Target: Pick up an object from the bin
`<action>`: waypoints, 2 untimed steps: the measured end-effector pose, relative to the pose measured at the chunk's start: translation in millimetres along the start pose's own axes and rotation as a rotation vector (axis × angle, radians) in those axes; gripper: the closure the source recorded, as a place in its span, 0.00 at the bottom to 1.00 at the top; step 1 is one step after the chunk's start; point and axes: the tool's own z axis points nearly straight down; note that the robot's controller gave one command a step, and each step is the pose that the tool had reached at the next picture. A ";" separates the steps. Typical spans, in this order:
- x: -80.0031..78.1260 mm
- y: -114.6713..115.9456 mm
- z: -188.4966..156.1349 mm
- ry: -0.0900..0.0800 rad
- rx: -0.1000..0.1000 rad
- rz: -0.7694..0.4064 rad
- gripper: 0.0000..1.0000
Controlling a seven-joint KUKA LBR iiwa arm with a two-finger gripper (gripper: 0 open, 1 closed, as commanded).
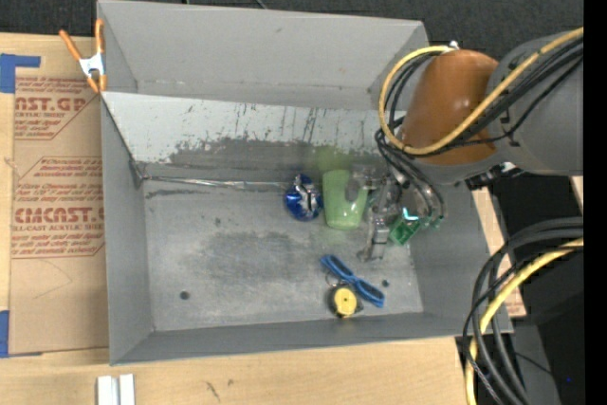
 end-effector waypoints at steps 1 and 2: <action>47.3 -8.2 47.2 -0.001 0.000 0.011 0.00; 79.1 12.4 59.7 -0.003 0.000 -0.008 0.00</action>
Offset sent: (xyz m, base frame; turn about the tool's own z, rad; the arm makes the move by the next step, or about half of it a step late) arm -0.0568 -0.0095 -0.0596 0.0126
